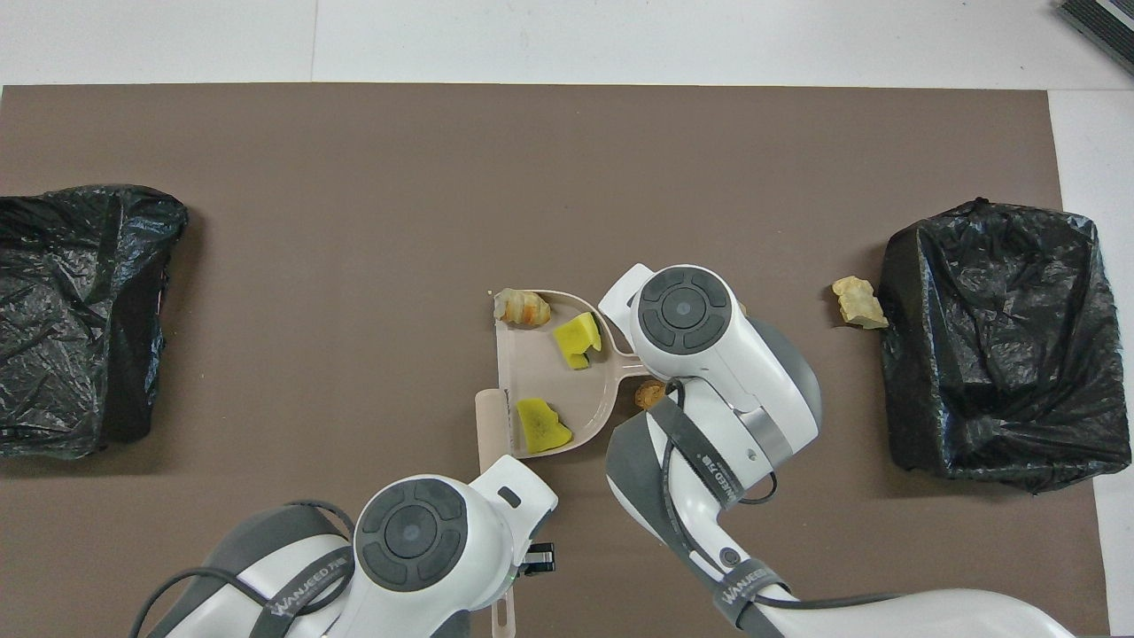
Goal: Sweep and dump trash in bin
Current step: 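Sweep more trash into the dustpan with the brush in the left gripper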
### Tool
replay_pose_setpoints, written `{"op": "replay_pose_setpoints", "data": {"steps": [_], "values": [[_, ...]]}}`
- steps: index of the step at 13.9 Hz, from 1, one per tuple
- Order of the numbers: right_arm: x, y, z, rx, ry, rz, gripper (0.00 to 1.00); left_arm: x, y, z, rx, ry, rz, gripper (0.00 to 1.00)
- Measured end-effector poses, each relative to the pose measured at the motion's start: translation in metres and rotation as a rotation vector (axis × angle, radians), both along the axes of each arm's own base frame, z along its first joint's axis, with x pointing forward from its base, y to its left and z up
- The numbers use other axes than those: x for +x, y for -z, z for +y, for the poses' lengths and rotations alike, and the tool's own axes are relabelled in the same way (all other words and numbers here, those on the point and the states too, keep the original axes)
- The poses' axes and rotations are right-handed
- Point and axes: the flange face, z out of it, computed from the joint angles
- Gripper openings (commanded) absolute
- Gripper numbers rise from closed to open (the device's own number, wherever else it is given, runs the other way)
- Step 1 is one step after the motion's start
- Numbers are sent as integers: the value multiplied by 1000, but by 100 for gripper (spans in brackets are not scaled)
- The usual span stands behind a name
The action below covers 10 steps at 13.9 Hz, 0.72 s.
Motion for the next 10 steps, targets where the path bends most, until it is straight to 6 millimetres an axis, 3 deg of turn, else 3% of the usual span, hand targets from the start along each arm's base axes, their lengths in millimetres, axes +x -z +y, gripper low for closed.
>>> {"op": "replay_pose_setpoints", "data": {"steps": [6,10], "values": [[0,0,0,0,0,0,0,-68,17,-1,72,43,-11,0],[0,0,0,0,0,0,0,-85,39,-2,70,63,-32,0]]}}
